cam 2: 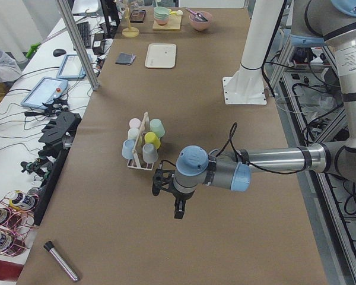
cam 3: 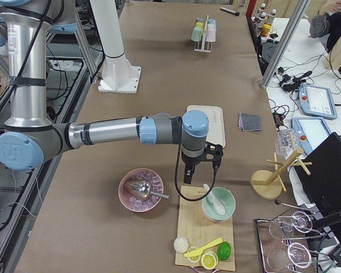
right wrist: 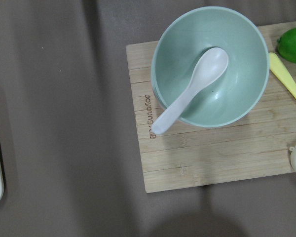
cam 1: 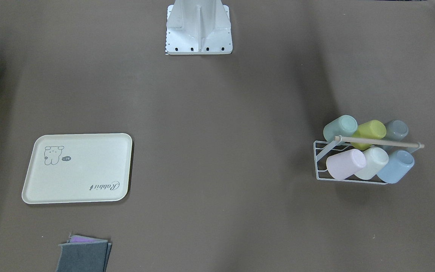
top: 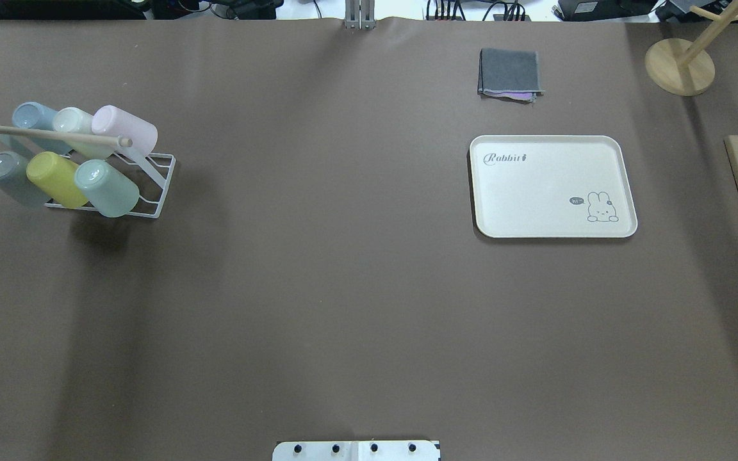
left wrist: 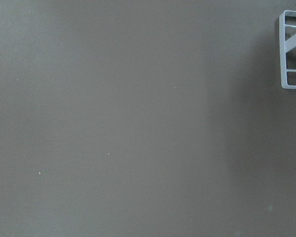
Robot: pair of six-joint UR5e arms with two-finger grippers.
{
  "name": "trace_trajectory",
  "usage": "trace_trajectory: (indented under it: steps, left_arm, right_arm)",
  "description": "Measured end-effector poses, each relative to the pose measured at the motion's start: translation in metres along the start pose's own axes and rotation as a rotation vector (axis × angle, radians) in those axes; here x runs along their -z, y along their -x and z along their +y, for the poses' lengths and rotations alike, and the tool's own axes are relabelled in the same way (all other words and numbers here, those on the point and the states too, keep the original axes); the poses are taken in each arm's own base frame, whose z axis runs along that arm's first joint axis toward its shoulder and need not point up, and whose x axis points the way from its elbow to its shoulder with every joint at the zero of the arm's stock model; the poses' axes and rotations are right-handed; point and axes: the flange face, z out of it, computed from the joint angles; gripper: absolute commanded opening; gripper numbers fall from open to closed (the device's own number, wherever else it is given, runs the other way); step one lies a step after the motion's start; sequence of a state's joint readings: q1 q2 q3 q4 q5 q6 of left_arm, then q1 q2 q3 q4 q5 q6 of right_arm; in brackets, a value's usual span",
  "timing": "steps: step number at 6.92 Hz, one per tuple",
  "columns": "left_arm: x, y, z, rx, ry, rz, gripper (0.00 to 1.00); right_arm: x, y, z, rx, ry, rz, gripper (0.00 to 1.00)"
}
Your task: Pick up and place green cup on tray
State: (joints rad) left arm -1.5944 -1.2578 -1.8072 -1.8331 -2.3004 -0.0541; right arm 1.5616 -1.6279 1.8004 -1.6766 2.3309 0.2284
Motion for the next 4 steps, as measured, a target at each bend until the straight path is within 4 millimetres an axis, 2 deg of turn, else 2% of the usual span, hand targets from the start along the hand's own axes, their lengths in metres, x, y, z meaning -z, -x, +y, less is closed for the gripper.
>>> trace_trajectory:
  steps: [2, 4]
  left_arm:
    - [-0.0032, 0.0065, 0.0002, -0.004, 0.003, -0.066, 0.96]
    - [-0.0069, 0.0057, 0.0057, -0.064, 0.022, -0.062, 0.96]
  right_arm:
    - [-0.0006, -0.0011, 0.0016, -0.001, 0.001, 0.002, 1.00]
    - [-0.0020, -0.0029, 0.0037, -0.004, 0.004, 0.002, 1.00]
